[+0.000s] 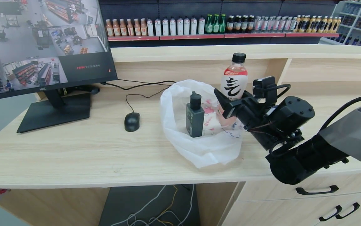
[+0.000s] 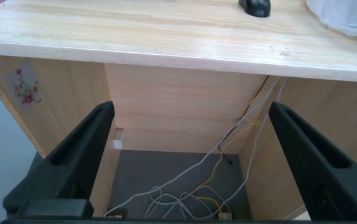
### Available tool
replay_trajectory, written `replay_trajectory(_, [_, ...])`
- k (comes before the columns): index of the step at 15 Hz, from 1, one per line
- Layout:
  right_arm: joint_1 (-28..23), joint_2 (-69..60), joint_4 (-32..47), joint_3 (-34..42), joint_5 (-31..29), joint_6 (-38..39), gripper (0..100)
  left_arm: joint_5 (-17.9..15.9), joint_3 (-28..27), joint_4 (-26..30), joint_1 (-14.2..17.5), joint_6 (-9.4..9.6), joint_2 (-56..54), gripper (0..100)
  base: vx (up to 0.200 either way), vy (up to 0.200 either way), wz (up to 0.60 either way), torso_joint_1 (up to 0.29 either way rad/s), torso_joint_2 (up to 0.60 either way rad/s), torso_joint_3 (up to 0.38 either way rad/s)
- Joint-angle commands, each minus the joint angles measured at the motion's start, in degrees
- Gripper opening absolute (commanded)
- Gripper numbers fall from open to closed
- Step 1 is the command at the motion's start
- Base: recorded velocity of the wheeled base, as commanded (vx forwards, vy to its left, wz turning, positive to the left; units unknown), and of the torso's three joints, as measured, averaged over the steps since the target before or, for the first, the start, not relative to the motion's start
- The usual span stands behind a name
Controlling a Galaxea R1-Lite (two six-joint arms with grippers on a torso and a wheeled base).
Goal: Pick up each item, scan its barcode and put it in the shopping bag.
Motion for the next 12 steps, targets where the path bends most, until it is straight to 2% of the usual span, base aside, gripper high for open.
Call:
replay_trajectory(1, [-0.1,2.6,-0.1,-1.3,0.0,0.0,0,0.0,0.0,0.0,0.0,-0.04,0.0,100,0.000,0.000,0.00,0.000,0.00,0.000])
replay_trajectory(6, [-0.1,5.8,-0.1,-4.4,0.1,0.0,0,0.0,0.0,0.0,0.0,-0.04,0.0,100,0.000,0.000,0.00,0.000,0.00,0.000])
replay_trajectory(12, [-1.2,7.2,-0.1,-4.6,0.1,0.0,0,0.0,0.0,0.0,0.0,0.05,0.0,100,0.000,0.000,0.00,0.000,0.00,0.000])
